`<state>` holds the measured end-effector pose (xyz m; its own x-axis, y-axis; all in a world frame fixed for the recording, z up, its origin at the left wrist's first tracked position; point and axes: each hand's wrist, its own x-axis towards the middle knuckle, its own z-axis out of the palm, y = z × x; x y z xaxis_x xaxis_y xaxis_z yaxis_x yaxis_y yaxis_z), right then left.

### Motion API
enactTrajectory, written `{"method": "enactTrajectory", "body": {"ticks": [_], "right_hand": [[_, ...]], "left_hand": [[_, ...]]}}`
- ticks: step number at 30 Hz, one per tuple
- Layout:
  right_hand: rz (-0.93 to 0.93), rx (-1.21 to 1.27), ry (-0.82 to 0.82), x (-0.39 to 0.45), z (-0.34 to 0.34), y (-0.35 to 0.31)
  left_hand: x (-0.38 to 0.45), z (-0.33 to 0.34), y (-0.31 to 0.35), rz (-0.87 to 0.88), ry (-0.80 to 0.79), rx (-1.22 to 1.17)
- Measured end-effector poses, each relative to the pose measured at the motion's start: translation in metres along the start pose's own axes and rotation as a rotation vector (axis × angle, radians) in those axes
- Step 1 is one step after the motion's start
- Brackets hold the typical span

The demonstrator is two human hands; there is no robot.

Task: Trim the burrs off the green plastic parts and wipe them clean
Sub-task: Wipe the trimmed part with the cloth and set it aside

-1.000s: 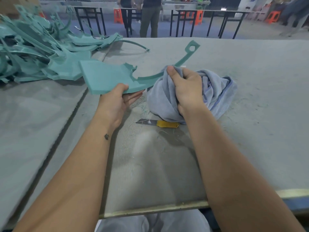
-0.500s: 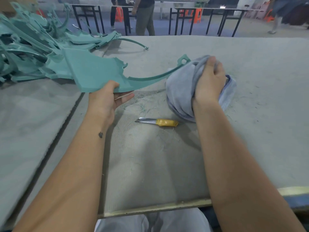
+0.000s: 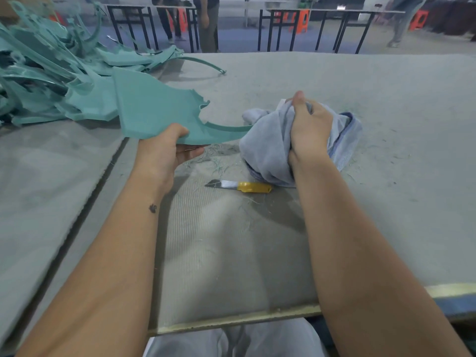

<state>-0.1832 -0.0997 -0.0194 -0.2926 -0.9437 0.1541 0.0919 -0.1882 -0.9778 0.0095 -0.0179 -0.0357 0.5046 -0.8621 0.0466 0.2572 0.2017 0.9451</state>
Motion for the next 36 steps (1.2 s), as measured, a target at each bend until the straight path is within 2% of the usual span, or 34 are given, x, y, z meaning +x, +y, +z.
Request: {"method": "enactTrajectory", "body": {"ticks": [3,5,7,9,11,13,15,17,19,23,25,28,32,34,36], "right_hand": [[0.206,0.15,0.025,0.001,-0.002,-0.002],[0.355,0.346,0.027,0.002,-0.007,-0.003],[0.374,0.595,0.024,0.005,-0.012,-0.003],[0.327,0.68,0.055,0.007,-0.014,-0.005],[0.288,0.546,0.024,0.005,-0.01,-0.008],[0.237,0.277,-0.077,-0.001,0.0,-0.008],[0.101,-0.031,-0.169,-0.006,0.007,-0.006],[-0.054,-0.161,-0.169,-0.009,0.01,-0.001],[-0.131,-0.219,-0.114,-0.007,0.008,0.0],[-0.131,-0.243,-0.053,-0.005,0.006,0.0],[-0.021,-0.131,-0.003,-0.004,0.005,0.0],[0.141,0.112,0.158,0.001,0.001,0.0],[0.161,0.281,0.303,0.0,-0.01,-0.007],[0.128,0.214,0.219,-0.001,-0.006,-0.01],[0.002,-0.031,0.001,-0.006,0.001,-0.009]], "left_hand": [[0.001,-0.001,0.0,-0.003,0.043,-0.019],[0.003,-0.002,0.001,-0.004,0.092,-0.041],[0.004,-0.003,0.002,0.005,0.133,-0.067],[0.004,-0.004,0.003,0.014,0.157,-0.071],[0.003,-0.002,0.003,0.018,0.156,-0.045],[0.001,-0.001,0.003,0.025,0.142,-0.002],[0.0,0.0,0.003,0.036,0.147,0.026],[-0.001,-0.001,0.004,0.044,0.156,0.036],[-0.001,-0.001,0.005,0.05,0.148,0.045],[-0.004,0.001,0.006,0.053,0.122,0.061],[-0.004,0.001,0.006,0.044,0.117,0.062],[-0.002,-0.001,0.005,0.048,0.127,0.078],[0.003,-0.006,0.005,0.056,0.199,0.069],[0.004,-0.007,0.005,0.065,0.204,0.082],[0.003,-0.008,0.005,0.068,0.208,0.087]]}}
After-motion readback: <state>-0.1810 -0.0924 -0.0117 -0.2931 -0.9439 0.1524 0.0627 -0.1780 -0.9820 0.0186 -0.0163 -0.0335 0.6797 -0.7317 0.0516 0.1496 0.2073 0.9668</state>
